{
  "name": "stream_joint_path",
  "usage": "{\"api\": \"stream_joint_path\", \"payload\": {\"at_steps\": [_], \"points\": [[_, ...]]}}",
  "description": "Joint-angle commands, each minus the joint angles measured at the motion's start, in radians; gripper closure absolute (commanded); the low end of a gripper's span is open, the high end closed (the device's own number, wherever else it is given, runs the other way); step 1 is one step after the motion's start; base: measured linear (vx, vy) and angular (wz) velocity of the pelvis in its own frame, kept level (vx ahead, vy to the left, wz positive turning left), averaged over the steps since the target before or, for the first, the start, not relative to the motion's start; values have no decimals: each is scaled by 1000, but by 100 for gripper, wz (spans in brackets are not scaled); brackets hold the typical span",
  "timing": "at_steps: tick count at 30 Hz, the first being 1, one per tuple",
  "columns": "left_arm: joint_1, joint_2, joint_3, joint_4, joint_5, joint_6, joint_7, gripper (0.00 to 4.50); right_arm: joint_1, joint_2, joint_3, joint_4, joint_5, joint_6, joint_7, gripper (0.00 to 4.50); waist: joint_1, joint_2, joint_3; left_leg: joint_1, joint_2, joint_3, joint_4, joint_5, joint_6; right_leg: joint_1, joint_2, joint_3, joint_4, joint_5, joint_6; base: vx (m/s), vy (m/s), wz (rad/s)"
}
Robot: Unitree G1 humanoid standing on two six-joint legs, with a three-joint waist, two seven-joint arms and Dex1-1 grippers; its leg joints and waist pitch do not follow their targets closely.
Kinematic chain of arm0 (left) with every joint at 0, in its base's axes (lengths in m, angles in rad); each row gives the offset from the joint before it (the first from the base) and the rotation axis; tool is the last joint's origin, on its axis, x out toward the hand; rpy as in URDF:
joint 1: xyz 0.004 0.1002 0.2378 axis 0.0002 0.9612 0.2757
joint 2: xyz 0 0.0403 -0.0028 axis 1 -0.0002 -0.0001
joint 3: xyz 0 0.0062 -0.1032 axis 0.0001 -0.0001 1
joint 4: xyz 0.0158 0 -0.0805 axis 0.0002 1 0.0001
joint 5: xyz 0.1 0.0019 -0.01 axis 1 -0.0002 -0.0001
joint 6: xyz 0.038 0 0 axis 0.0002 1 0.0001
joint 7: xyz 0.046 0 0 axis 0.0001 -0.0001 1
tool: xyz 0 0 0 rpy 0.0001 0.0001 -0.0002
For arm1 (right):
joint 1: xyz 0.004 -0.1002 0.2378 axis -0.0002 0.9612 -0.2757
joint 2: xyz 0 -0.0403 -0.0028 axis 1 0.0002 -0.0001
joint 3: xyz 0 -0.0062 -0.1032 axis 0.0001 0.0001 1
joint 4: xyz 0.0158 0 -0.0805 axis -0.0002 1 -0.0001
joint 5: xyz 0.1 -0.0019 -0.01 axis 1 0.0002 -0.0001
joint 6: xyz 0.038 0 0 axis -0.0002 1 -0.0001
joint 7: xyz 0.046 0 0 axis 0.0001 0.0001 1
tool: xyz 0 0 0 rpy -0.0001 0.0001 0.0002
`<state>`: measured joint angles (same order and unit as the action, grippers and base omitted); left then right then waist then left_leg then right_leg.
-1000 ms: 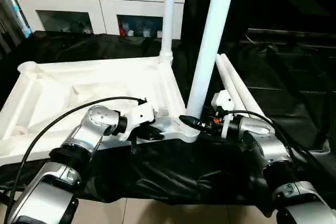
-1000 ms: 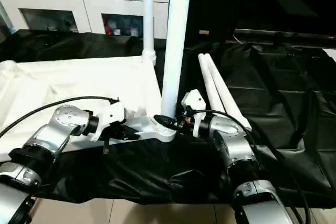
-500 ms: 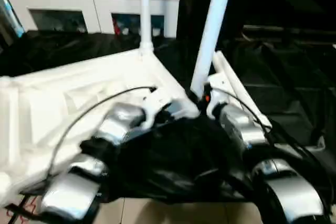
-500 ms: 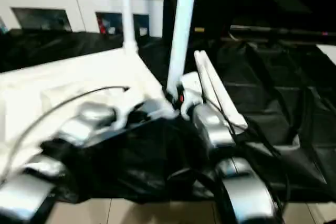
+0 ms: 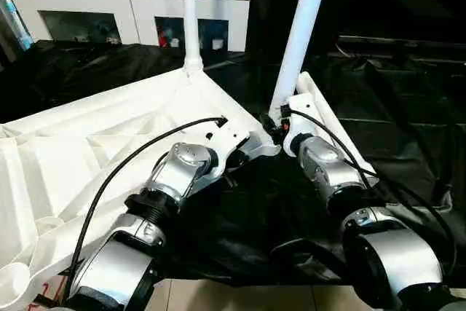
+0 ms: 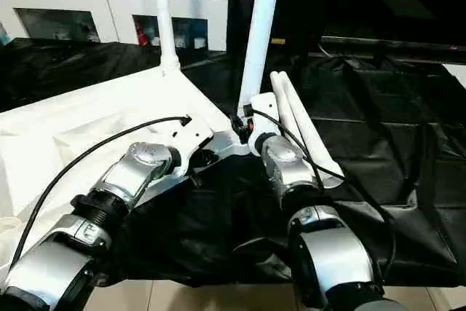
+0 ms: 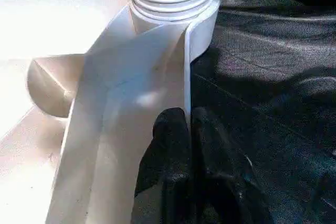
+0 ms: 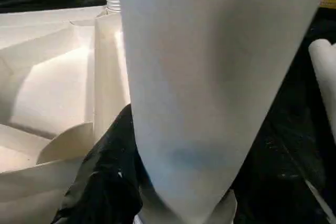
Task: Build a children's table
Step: Rotate leg to tighten
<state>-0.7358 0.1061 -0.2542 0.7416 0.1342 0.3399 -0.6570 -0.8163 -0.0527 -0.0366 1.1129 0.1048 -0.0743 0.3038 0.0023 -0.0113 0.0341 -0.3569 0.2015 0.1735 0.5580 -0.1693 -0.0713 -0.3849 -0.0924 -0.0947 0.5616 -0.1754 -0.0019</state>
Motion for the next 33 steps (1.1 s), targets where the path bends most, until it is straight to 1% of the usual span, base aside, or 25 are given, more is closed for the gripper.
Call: {"api": "stream_joint_path", "payload": {"at_steps": [1,3,4,6,7,8,9,10,11,12,13,14,15,16,17,18,19,20,22,24,25,27,29,30,33], "points": [[-25,-9,-2,-62,4,-38,19,450,61,60,27,112,-2,78,74,225,-3,9,-38,10,29,-14,-74,-482,-1,11,-55,42,-87,-475,-156,0,0,0],[-21,-2,-5,-70,2,-40,7,450,51,58,19,106,0,59,83,187,-2,10,-39,9,30,-14,-74,-479,0,12,-56,43,-86,-462,-161,0,0,0],[-20,3,-5,-74,1,-36,2,450,43,56,10,101,7,50,90,187,-3,11,-39,6,30,-14,-75,-469,1,15,-57,43,-83,-446,-167,0,0,0],[-18,13,-4,-82,-2,-32,-9,450,31,51,3,88,15,33,117,180,-2,12,-44,3,31,-12,-73,-439,3,18,-56,45,-78,-396,-184,0,0,0],[-18,14,-4,-82,-3,-32,-10,450,30,50,3,86,15,30,121,155,-1,11,-50,-5,32,-11,-72,-391,10,26,-57,45,-69,-333,-199,0,0,0],[-15,24,-5,-88,-6,-46,-27,450,26,44,7,69,11,19,161,144,0,13,-54,-11,31,-8,-69,-335,24,31,-55,45,-62,-263,-215,0,0,0],[-15,26,-5,-88,-6,-51,-31,450,26,43,8,65,10,17,170,138,1,13,-54,-12,31,-6,-68,-315,32,31,-54,45,-59,-237,-223,0,0,0],[-14,29,-5,-89,-7,-51,-33,450,26,41,9,59,11,16,181,138,0,13,-52,-12,30,-2,-66,-307,44,29,-53,44,-59,-232,-232,0,0,0],[-13,35,-6,-92,-9,-58,-43,450,27,35,11,44,14,15,207,133,2,14,-52,-10,31,-2,-64,-305,46,29,-55,44,-60,-241,-235,0,0,0],[-12,36,-6,-93,-9,-57,-45,450,27,33,11,40,14,15,214,110,2,14,-52,-10,30,-1,-64,-301,48,29,-54,44,-60,-240,-237,0,0,0],[-10,40,-6,-96,-12,-57,-52,450,29,29,12,30,16,14,234,110,4,14,-53,-10,32,0,-63,-289,49,31,-54,44,-59,-228,-241,0,0,0],[-5,52,-9,-107,-18,-71,-75,450,31,16,14,8,17,13,286,99,4,17,-54,-11,32,0,-62,-277,52,32,-53,44,-55,-205,-248,0,0,0],[-4,53,-9,-108,-19,-72,-77,450,32,14,15,5,16,13,292,91,3,15,-54,-12,32,0,-61,-271,56,34,-52,44,-53,-193,-252,0,0,0],[3,62,-11,-119,-23,-79,-96,450,38,0,28,-14,9,13,333,91,3,18,-55,-13,33,0,-60,-253,60,36,-52,43,-49,-164,-262,0,0,0],[3,63,-12,-120,-24,-81,-98,450,39,-2,30,-16,8,13,337,72,4,18,-57,-11,33,2,-57,-234,68,37,-52,43,-45,-132,-272,0,0,0],[9,69,-14,-129,-29,-87,-114,450,45,-11,40,-31,2,15,364,62,4,18,-57,-11,33,2,-56,-223,72,37,-52,44,-43,-116,-278,0,0,0],[13,73,-15,-134,-32,-85,-126,450,49,-18,48,-41,-3,17,383,56,5,20,-57,-11,33,3,-54,-205,80,39,-51,44,-39,-92,-287,0,0,0],[23,88,-21,-144,-39,-103,-162,450,63,-40,69,-68,-15,19,430,56,6,20,-58,-10,33,3,-53,-193,88,40,-50,43,-38,-75,-294,0,0,0],[32,105,-28,-149,-43,-120,-196,450,78,-62,84,-94,-19,27,477,56,7,20,-57,-9,32,5,-51,-189,101,40,-51,43,-38,-72,-300,0,0,0],[39,123,-31,-156,-48,-124,-229,450,95,-83,92,-124,-17,41,527,56,10,19,-56,-8,33,6,-50,-189,106,41,-51,45,-37,-77,-300,0,0,0],[44,142,-33,-162,-56,-131,-264,450,109,-102,99,-149,-18,46,565,56,11,21,-56,-7,35,5,-51,-188,103,41,-52,44,-37,-82,-302,0,0,0],[46,153,-35,-166,-60,-137,-286,450,117,-113,102,-161,-20,46,582,56,13,22,-54,-7,35,6,-52,-200,97,40,-50,44,-38,-102,-299,0,0,0],[54,183,-41,-179,-75,-156,-351,450,137,-138,108,-197,-18,58,619,56,18,24,-53,-4,36,7,-52,-214,84,38,-48,44,-39,-118,-294,0,0,0],[56,188,-42,-181,-78,-158,-363,450,142,-143,111,-207,-17,62,628,56,19,24,-54,-3,36,7,-51,-212,80,38,-49,45,-37,-116,-295,0,0,0],[63,210,-48,-192,-92,-183,-429,450,171,-168,132,-260,-11,84,684,56,35,27,-53,0,38,10,-49,-218,73,36,-49,46,-37,-124,-293,0,0,0]]}}
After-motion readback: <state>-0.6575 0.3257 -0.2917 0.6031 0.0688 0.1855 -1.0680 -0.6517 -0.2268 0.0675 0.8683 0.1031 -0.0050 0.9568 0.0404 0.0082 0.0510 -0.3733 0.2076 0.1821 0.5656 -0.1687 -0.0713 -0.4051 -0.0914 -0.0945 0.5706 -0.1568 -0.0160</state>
